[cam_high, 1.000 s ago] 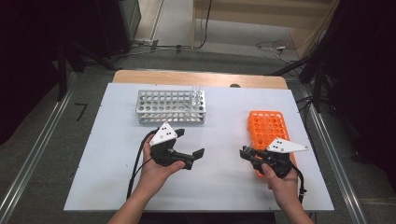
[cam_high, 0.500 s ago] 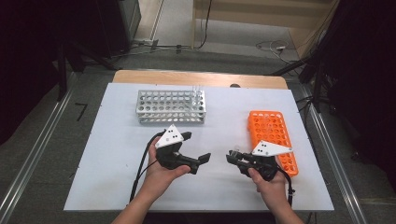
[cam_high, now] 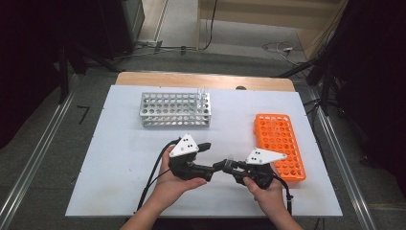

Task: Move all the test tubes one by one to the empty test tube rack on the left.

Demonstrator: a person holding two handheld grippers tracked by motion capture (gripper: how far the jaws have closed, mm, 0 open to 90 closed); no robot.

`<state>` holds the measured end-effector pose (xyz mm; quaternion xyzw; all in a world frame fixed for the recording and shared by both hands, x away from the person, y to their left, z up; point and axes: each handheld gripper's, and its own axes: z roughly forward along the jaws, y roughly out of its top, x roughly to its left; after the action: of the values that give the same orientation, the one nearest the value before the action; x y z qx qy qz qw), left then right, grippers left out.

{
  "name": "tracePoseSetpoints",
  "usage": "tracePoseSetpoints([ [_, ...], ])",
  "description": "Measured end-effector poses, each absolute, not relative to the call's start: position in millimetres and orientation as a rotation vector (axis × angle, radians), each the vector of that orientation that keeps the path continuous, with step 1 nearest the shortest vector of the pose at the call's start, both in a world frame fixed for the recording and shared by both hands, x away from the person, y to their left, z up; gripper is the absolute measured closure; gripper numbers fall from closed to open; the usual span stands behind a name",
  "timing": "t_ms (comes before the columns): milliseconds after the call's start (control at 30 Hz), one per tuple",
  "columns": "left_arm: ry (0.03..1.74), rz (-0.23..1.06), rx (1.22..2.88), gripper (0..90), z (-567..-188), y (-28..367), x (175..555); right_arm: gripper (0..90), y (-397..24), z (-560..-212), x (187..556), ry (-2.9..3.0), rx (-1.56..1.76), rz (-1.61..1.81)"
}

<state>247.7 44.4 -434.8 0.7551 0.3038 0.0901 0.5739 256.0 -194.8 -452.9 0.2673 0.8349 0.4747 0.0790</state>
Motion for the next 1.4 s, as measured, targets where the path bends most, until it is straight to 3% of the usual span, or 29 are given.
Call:
tracePoseSetpoints([
  [233,0.656,0.188,1.783,47.5,-437,38,244,73.0,-189,-453,253,2.515,0.768,1.425],
  [667,0.606,0.176,1.803,69.0,-439,31,241,73.0,-181,-452,247,2.541,0.716,1.444],
  [800,0.598,0.176,1.805,74.3,-439,31,241,73.0,-181,-452,247,2.545,0.719,1.441],
  [1067,0.591,0.195,1.808,75.9,-439,31,240,72.1,-182,-452,247,2.549,0.725,1.456],
  [1167,0.598,0.199,1.798,76.0,-438,33,241,62.2,-183,-452,248,2.562,0.716,1.488],
  [1400,0.613,0.211,1.784,76.1,-435,40,243,24.2,-190,-447,245,2.559,0.626,1.562],
])
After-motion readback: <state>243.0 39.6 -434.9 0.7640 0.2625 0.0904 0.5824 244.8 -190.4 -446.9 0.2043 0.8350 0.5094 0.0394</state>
